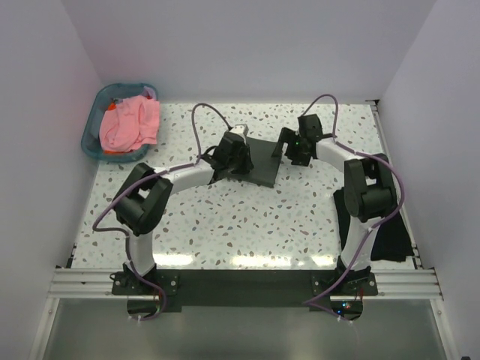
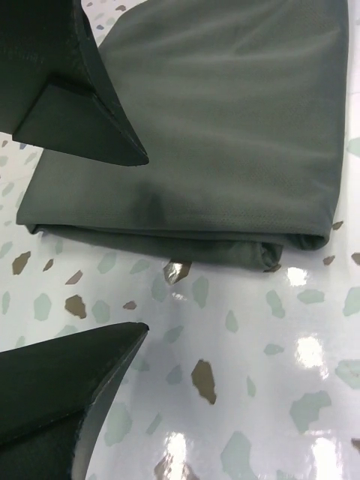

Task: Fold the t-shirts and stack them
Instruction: Neatly place the folded tshirt to the corner

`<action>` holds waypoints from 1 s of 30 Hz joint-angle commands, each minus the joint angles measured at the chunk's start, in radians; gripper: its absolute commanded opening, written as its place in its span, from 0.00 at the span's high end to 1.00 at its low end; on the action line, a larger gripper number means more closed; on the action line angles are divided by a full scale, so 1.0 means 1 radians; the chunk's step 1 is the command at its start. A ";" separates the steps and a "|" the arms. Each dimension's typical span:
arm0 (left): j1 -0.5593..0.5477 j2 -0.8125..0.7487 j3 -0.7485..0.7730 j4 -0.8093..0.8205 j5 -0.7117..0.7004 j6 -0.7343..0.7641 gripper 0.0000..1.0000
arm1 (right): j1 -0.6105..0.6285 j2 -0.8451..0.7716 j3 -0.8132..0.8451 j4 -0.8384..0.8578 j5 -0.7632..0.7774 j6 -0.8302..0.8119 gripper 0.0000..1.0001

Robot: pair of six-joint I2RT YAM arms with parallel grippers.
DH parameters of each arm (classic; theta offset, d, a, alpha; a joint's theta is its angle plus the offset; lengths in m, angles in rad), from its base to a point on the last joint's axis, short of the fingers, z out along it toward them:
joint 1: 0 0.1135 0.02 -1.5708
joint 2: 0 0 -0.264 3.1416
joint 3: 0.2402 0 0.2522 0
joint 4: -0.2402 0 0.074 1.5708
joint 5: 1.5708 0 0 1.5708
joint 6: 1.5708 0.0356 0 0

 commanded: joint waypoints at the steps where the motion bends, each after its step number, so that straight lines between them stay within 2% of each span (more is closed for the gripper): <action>1: -0.017 0.051 0.019 0.003 -0.034 -0.012 0.72 | 0.037 0.033 0.004 0.094 -0.007 0.025 0.12; 6: -0.051 0.134 0.050 -0.083 -0.079 -0.022 0.74 | 0.089 0.061 -0.019 0.098 0.062 0.045 0.16; 16: -0.057 0.106 0.039 -0.085 -0.094 -0.025 0.74 | 0.109 0.081 -0.056 0.109 0.122 0.085 0.24; 19: -0.057 0.096 0.054 -0.096 -0.096 -0.022 0.74 | 0.109 0.090 -0.057 0.109 0.128 0.099 0.43; 23: -0.057 0.061 0.089 -0.099 -0.099 -0.020 0.74 | 0.112 0.117 -0.020 0.065 0.150 0.088 0.80; 24: -0.057 0.051 0.103 -0.111 -0.108 -0.014 0.74 | 0.115 0.131 -0.011 0.051 0.150 0.082 0.93; 26: -0.055 0.021 0.160 -0.134 -0.126 0.001 0.73 | 0.115 0.144 0.015 0.013 0.190 0.074 1.00; 30: -0.055 -0.047 0.231 -0.181 -0.154 0.030 0.72 | 0.115 0.136 0.018 -0.024 0.240 0.076 1.00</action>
